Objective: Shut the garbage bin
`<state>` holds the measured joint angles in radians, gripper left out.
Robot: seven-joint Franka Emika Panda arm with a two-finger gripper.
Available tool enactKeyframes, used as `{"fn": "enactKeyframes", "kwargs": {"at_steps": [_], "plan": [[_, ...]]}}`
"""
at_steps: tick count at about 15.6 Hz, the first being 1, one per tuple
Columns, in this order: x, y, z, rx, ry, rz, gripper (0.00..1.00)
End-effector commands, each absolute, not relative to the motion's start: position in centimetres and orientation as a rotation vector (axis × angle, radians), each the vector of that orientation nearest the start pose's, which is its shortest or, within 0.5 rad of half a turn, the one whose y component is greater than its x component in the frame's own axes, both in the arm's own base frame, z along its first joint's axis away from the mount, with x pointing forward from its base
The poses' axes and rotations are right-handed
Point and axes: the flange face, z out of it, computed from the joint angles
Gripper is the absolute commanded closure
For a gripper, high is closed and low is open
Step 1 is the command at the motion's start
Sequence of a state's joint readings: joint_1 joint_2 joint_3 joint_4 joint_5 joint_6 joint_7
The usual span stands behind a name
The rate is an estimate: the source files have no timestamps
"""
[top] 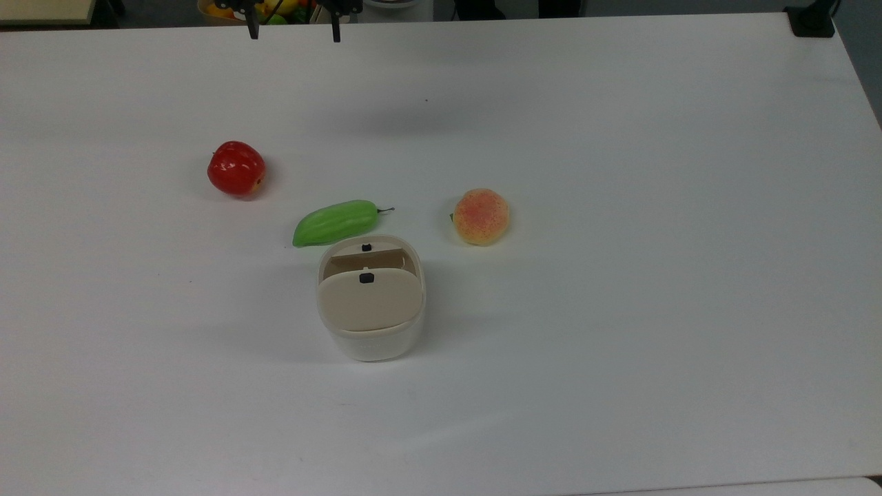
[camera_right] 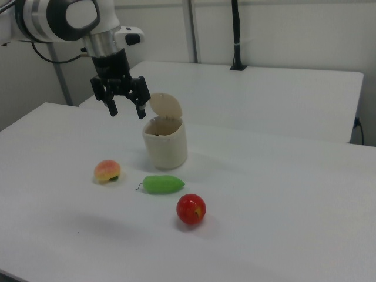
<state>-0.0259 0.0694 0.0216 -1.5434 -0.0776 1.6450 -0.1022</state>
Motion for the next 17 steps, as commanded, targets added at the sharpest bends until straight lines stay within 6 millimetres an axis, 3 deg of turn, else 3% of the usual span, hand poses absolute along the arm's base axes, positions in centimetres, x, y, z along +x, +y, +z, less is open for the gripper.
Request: {"fn": "enactKeyframes", "kwargs": {"at_steps": [1,3,4,14,17], "plan": [[57.5,-1.2,60.8,-3.221,-0.185,-0.026,0.84],[57.5,-1.2,60.8,-3.221,-0.187,-0.029,0.99],[57.5,-1.2,60.8,-3.221,-0.185,-0.031,1.0],[58.1,-0.9,60.2,-3.205,-0.191,-0.033,1.0],[59.4,0.0,60.4,-3.203,-0.202,-0.164,1.0]]}}
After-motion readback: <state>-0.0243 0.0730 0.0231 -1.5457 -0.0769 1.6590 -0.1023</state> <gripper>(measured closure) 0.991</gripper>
